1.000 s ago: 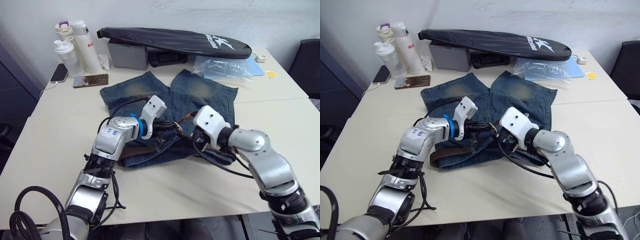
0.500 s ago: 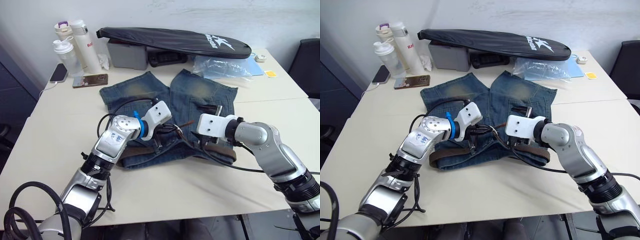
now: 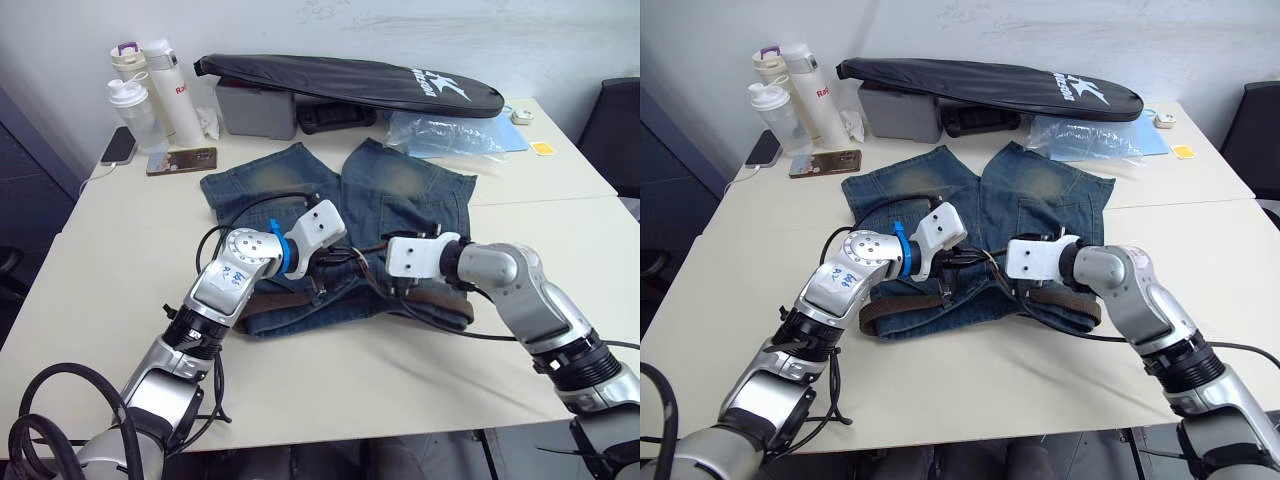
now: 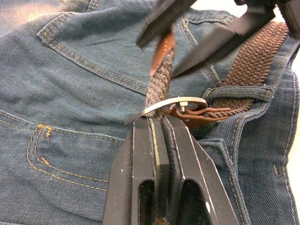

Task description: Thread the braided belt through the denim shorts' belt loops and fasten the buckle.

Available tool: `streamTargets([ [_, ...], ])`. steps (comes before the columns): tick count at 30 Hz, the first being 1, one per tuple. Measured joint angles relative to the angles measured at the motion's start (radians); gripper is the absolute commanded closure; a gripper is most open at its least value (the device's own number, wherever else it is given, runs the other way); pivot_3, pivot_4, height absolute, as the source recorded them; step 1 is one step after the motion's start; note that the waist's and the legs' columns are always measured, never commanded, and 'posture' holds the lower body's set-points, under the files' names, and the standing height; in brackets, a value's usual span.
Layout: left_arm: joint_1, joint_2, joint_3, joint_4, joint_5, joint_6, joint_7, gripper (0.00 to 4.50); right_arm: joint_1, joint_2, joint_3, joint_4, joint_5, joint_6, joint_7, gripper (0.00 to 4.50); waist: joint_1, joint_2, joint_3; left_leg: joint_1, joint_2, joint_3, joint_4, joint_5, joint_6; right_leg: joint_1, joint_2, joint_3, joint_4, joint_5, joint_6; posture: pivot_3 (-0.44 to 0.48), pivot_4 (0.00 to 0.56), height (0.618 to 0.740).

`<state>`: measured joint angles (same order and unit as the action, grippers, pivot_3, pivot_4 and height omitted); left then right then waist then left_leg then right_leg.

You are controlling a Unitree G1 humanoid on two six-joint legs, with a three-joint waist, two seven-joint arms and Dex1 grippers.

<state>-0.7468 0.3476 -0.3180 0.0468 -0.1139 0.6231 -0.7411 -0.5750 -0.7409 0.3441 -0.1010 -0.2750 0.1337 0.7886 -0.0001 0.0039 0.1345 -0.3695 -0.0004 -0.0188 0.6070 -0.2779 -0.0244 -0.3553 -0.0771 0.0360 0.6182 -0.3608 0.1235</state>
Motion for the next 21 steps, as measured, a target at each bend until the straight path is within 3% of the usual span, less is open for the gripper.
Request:
streamTargets([
  [3,0.0,-0.002,0.009,0.0,-0.004,0.01,-0.005,4.5,0.006,0.0,-0.004,-0.006,0.0,0.001,0.005,4.38,0.0,0.0,0.0,0.0,0.0,0.0,0.0,0.0,0.0,0.0,0.0,0.0,0.0,0.0,0.0,0.0,0.15,0.74],
  [7,-0.01,0.012,0.041,-0.008,-0.066,0.09,-0.063,3.3,0.02,0.0,-0.012,-0.034,-0.002,0.004,0.009,4.5,-0.002,0.0,0.0,0.0,0.0,0.0,0.001,0.0,0.0,0.0,0.0,0.0,0.001,0.0,0.0,0.0,0.15,0.74],
  [12,-0.051,0.113,0.078,-0.029,-0.171,0.177,-0.228,1.06,0.04,-0.001,-0.026,-0.07,-0.011,0.015,0.01,4.5,-0.003,0.001,0.0,0.0,0.0,0.0,0.0,0.0,0.0,0.0,0.001,0.0,0.001,0.0,0.0,0.0,0.15,0.74],
  [15,-0.057,0.173,0.069,-0.025,-0.177,0.139,-0.313,0.01,0.047,-0.007,-0.039,-0.105,-0.017,0.019,0.016,4.5,-0.003,0.001,0.0,0.0,0.0,0.0,0.0,0.0,0.0,0.0,0.001,0.0,0.001,0.0,0.0,0.0,0.15,0.74],
  [21,-0.154,0.171,0.067,0.132,-0.164,0.042,-0.382,0.01,0.101,-0.014,-0.066,-0.184,-0.054,0.007,-0.011,4.5,-0.001,0.001,0.0,0.0,-0.002,0.0,-0.001,0.0,0.0,0.001,0.0,0.0,0.001,0.0,0.0,0.0,0.15,0.74],
])
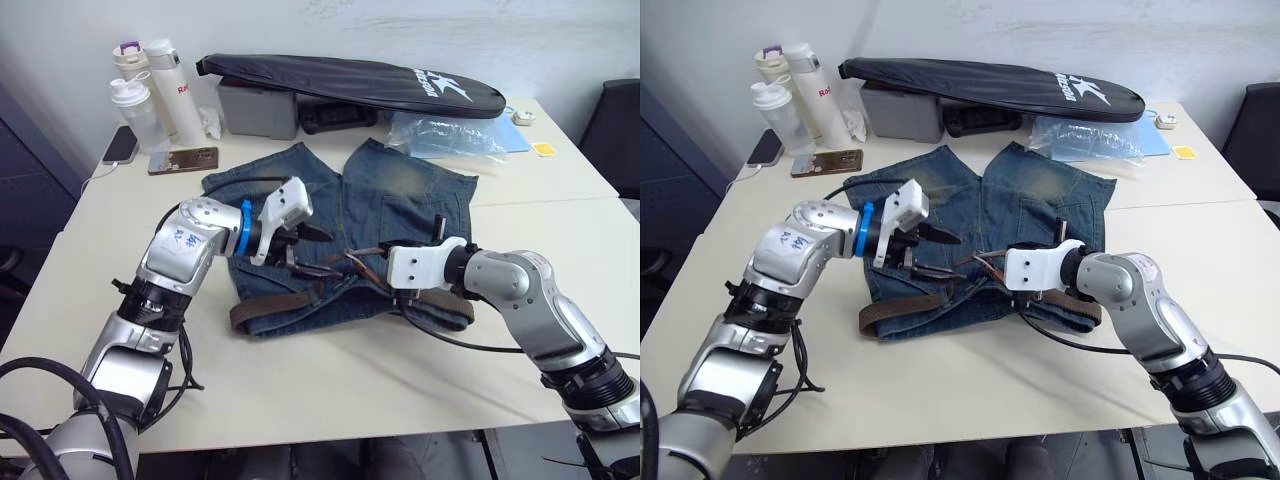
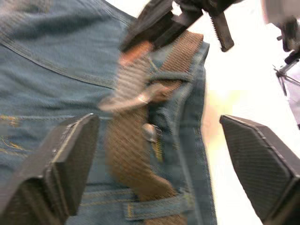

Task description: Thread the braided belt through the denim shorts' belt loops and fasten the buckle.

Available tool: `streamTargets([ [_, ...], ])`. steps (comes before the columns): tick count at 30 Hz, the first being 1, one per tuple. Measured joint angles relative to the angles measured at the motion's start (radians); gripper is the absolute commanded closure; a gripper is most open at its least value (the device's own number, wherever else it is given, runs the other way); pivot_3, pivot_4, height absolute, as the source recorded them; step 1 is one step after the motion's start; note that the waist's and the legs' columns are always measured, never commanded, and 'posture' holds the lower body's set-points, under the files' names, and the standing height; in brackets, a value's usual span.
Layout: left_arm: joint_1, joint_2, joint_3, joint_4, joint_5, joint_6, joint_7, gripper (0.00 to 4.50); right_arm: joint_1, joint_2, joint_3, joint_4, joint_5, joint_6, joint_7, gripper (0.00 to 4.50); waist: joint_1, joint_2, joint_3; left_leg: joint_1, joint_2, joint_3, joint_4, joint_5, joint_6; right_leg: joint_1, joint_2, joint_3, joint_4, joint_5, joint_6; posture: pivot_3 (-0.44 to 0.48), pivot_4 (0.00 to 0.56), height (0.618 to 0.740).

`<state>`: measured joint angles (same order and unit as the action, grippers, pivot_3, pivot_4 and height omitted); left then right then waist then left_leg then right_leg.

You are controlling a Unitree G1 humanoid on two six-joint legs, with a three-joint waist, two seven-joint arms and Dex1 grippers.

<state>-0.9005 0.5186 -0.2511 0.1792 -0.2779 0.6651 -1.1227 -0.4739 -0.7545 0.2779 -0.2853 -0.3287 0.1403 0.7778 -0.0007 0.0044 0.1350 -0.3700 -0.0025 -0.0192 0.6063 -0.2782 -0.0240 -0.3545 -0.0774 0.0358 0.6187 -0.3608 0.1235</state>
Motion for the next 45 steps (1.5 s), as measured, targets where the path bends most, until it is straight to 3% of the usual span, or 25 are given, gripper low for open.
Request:
streamTargets([
  [9,-0.03,-0.034,0.0,0.126,0.016,-0.056,-0.031,0.01,0.053,-0.032,-0.04,-0.051,-0.104,-0.099,-0.073,4.5,-0.003,0.0,0.0,0.0,0.001,0.0,0.002,0.0,0.0,-0.001,0.001,0.0,0.001,0.0,0.0,0.0,0.15,0.74],
  [19,-0.023,0.053,-0.042,0.156,0.09,-0.088,-0.091,0.01,-0.025,-0.131,-0.088,-0.038,-0.112,-0.331,-0.076,4.5,-0.002,0.001,0.001,0.0,0.001,0.0,0.002,0.0,0.0,-0.001,0.0,0.0,0.002,0.0,0.0,0.0,0.15,0.74],
  [23,-0.018,0.024,-0.018,0.14,0.074,-0.07,-0.073,0.01,-0.061,-0.144,-0.088,0.011,-0.139,-0.397,-0.075,4.5,-0.001,0.0,0.001,0.0,0.002,0.0,0.003,0.0,0.001,-0.001,0.0,0.001,0.002,0.0,0.0,0.0,0.15,0.74],
  [26,-0.021,-0.052,0.066,0.097,0.0,-0.029,-0.027,0.01,-0.061,-0.126,-0.059,0.034,-0.159,-0.416,-0.066,4.5,-0.003,0.0,0.001,0.0,0.004,0.0,0.004,0.0,0.001,-0.001,0.0,0.001,0.002,0.0,0.0,0.0,0.15,0.74],
  [30,-0.034,-0.093,0.108,0.092,-0.024,-0.012,0.03,1.04,-0.059,-0.095,-0.048,0.038,-0.162,-0.414,-0.062,4.5,-0.004,0.0,0.001,0.001,0.003,0.0,0.004,0.0,0.001,-0.001,0.001,0.001,0.003,0.0,0.0,0.0,0.15,0.74],
  [38,-0.036,-0.137,0.103,0.106,-0.023,-0.014,0.078,4.44,-0.052,-0.081,-0.049,0.033,-0.162,-0.375,-0.049,4.5,-0.001,0.001,0.001,0.001,0.003,0.0,0.004,0.0,0.001,-0.001,0.001,0.001,0.003,0.0,0.0,0.0,0.15,0.74],
  [45,-0.035,-0.131,0.08,0.103,-0.02,-0.013,0.07,4.44,-0.009,-0.081,-0.054,0.01,-0.148,-0.345,-0.026,4.5,-0.003,0.001,0.001,0.001,0.001,0.0,0.004,0.0,0.001,-0.001,0.001,0.001,0.003,0.0,0.0,0.0,0.15,0.74],
])
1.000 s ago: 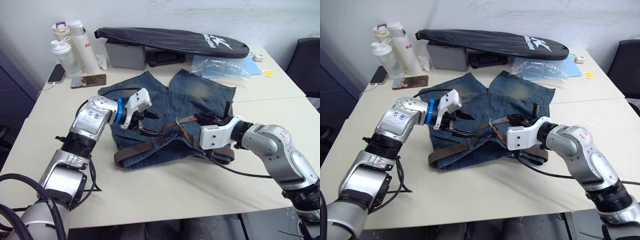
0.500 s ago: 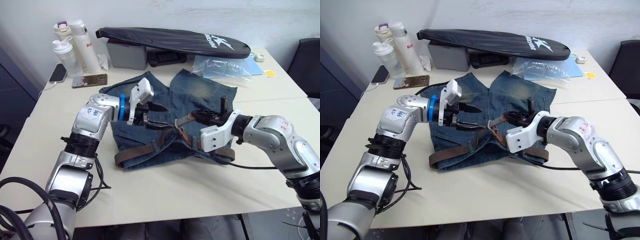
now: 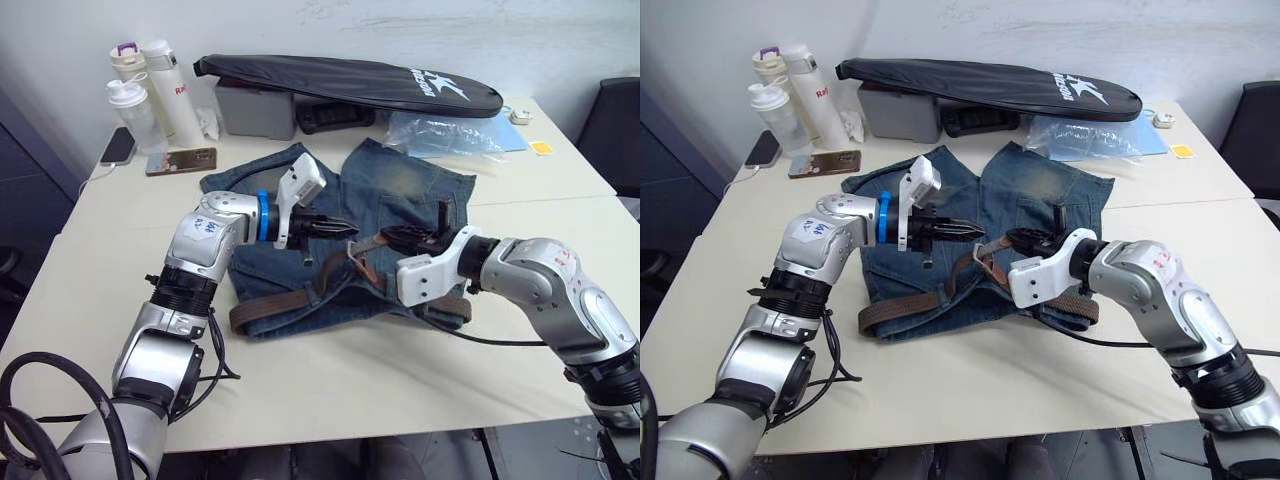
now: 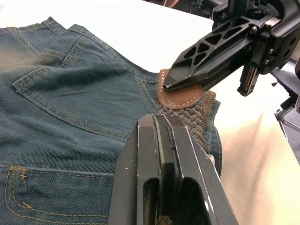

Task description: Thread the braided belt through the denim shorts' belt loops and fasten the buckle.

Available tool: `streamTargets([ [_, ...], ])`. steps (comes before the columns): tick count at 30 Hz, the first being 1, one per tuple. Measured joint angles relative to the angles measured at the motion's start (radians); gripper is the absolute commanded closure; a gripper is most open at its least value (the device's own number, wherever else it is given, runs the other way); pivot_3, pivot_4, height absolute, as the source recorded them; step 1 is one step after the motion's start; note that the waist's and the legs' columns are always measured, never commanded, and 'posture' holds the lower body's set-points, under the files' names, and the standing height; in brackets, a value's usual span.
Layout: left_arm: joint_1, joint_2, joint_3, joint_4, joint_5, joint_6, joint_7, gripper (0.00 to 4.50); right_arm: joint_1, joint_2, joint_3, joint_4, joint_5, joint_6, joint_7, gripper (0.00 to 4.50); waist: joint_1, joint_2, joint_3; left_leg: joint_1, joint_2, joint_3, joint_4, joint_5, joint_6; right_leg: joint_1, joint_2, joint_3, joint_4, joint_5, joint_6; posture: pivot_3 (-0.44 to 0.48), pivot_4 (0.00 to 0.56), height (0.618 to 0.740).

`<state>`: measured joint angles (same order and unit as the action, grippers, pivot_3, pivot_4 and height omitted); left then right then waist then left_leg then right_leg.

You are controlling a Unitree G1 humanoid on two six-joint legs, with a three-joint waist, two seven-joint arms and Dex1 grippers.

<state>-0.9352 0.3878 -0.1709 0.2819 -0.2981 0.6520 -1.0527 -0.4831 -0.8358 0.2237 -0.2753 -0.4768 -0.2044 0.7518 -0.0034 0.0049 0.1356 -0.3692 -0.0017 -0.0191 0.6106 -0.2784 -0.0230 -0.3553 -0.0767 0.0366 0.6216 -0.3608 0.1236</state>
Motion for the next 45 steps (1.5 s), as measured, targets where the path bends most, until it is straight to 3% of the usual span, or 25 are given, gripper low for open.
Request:
streamTargets([
  [10,0.057,0.146,-0.101,0.085,0.156,-0.12,-0.048,4.44,-0.013,-0.027,-0.038,-0.001,0.033,0.006,0.04,4.5,0.003,0.0,0.0,0.0,0.0,-0.001,0.0,0.0,0.0,0.0,0.0,0.001,0.0,0.0,0.0,0.0,0.15,0.74],
  [17,0.085,0.143,-0.22,0.09,0.248,-0.18,-0.101,4.44,-0.069,-0.027,-0.037,0.001,0.036,-0.016,0.068,4.5,0.001,0.0,0.0,0.0,-0.001,-0.001,0.0,0.0,0.0,0.0,-0.001,0.002,0.0,0.0,0.0,0.0,0.15,0.74],
  [20,0.087,0.094,-0.246,0.153,0.291,-0.223,-0.083,4.44,-0.099,-0.027,-0.034,0.005,0.036,-0.024,0.08,4.5,0.003,0.001,0.0,0.0,-0.001,-0.001,0.0,0.0,0.0,0.0,-0.001,0.001,0.0,0.0,0.0,0.0,0.15,0.74],
  [27,0.085,0.064,-0.249,0.198,0.328,-0.306,-0.089,4.44,-0.153,-0.029,-0.031,0.02,0.003,-0.122,0.076,4.5,0.006,0.003,-0.002,0.002,-0.001,-0.002,0.001,-0.001,0.002,0.003,-0.001,0.001,0.0,0.0,0.0,0.0,0.15,0.74],
  [36,0.076,0.053,-0.237,0.265,0.335,-0.35,-0.106,4.44,-0.414,-0.059,0.031,0.162,-0.052,-0.376,0.063,4.5,0.002,0.006,-0.003,0.008,-0.001,-0.001,0.001,-0.003,0.005,0.009,-0.001,0.001,0.0,0.0,0.001,0.0,0.15,0.74],
  [45,0.083,0.051,-0.222,0.273,0.335,-0.347,-0.107,4.44,-0.555,-0.045,0.065,0.243,-0.057,-0.461,0.07,4.5,-0.002,0.006,-0.002,0.014,0.002,0.0,0.0,-0.007,0.011,0.015,-0.002,0.003,-0.002,0.0,0.0,0.0,0.15,0.74],
])
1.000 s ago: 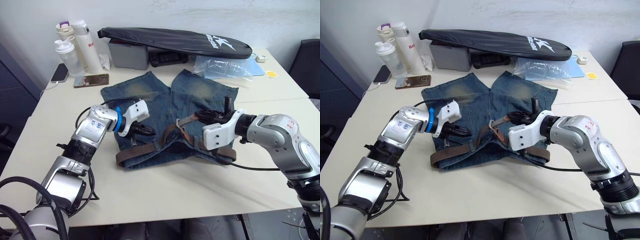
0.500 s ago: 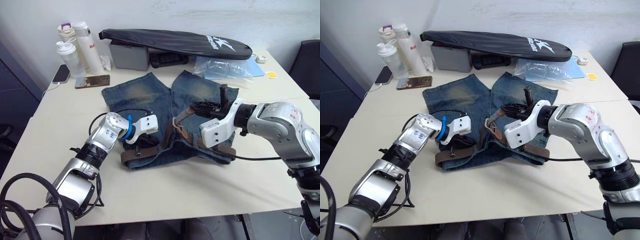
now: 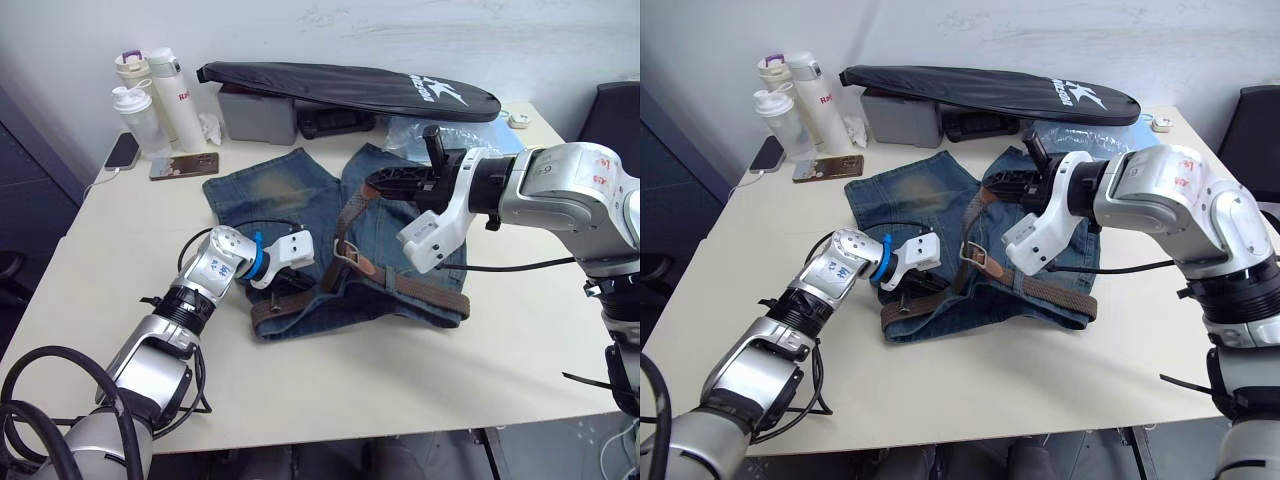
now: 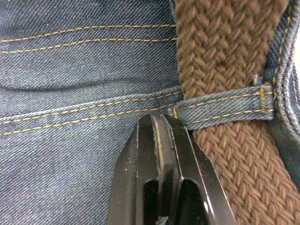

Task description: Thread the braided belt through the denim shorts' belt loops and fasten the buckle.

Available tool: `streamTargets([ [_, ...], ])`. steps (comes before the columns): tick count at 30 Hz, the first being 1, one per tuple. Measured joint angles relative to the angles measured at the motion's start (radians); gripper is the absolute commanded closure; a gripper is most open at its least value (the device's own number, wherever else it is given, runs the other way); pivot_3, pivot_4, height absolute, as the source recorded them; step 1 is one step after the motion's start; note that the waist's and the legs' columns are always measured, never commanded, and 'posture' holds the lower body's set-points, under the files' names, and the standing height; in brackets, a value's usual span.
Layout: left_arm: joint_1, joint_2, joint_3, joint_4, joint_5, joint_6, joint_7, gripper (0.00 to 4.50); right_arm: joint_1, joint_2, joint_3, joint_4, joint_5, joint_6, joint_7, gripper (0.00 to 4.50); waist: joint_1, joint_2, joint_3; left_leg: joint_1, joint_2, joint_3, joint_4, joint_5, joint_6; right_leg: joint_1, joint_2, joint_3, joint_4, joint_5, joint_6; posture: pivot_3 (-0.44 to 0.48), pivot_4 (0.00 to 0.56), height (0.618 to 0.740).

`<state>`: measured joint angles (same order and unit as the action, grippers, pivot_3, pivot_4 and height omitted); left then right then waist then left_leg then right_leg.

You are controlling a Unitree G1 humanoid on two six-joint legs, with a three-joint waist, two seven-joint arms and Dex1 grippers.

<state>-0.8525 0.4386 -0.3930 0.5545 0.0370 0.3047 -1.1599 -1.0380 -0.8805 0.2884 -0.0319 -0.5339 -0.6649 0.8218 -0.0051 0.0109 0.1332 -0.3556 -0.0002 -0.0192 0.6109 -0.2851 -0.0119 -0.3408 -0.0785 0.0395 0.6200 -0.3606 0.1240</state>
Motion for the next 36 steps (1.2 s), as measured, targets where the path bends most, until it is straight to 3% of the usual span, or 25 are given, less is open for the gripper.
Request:
streamTargets([
  [7,0.008,0.0,0.007,-0.008,0.0,0.001,0.001,4.44,-0.066,0.018,0.001,0.01,0.0,-0.009,0.002,4.5,0.001,-0.001,0.0,0.0,0.0,0.0,0.0,0.0,0.0,0.0,-0.001,0.0,0.0,0.0,0.0,0.0,0.15,0.74],
  [14,0.012,-0.001,0.021,-0.008,0.0,0.011,0.001,4.44,-0.036,0.019,-0.001,0.012,0.0,0.013,0.0,4.5,-0.001,-0.001,0.0,0.0,0.001,0.0,0.0,0.0,0.0,0.0,0.0,0.0,0.0,0.0,0.0,0.0,0.15,0.74],
  [18,0.015,-0.007,0.08,-0.008,-0.062,0.115,-0.013,4.44,0.039,0.007,-0.02,0.026,0.011,0.03,-0.005,4.5,-0.002,-0.002,0.002,-0.001,0.001,0.0,0.0,0.0,0.0,-0.001,0.0,0.0,0.0,0.0,0.0,0.0,0.15,0.74],
  [22,0.005,0.012,0.215,-0.034,-0.178,0.238,-0.023,3.21,0.095,0.002,-0.022,0.02,0.03,0.057,-0.002,4.5,-0.008,-0.003,0.006,-0.001,0.002,0.0,0.0,0.0,-0.001,-0.003,0.001,-0.001,0.0,0.0,0.0,0.0,0.15,0.74],
  [27,-0.033,0.031,0.36,-0.203,-0.318,0.393,0.011,0.76,0.129,0.002,-0.023,-0.003,0.051,0.12,0.025,4.5,-0.021,-0.004,0.007,-0.001,0.002,0.0,0.0,0.0,-0.001,-0.002,0.0,-0.002,0.0,0.0,0.0,0.0,0.15,0.74],
  [29,-0.035,0.012,0.384,-0.282,-0.358,0.443,0.036,0.05,0.129,0.002,-0.023,-0.006,0.058,0.142,0.036,4.5,-0.02,-0.004,0.007,-0.001,0.002,0.0,0.0,0.0,-0.002,-0.001,-0.001,-0.001,0.0,0.0,0.0,0.0,0.15,0.74],
  [36,0.015,-0.111,0.342,-0.515,-0.402,0.527,0.206,0.05,0.14,0.002,-0.022,-0.014,0.071,0.223,0.079,4.5,-0.021,-0.004,0.007,-0.001,0.002,0.0,0.001,-0.001,-0.006,0.0,0.0,0.0,-0.002,0.0,0.0,0.0,0.15,0.74],
])
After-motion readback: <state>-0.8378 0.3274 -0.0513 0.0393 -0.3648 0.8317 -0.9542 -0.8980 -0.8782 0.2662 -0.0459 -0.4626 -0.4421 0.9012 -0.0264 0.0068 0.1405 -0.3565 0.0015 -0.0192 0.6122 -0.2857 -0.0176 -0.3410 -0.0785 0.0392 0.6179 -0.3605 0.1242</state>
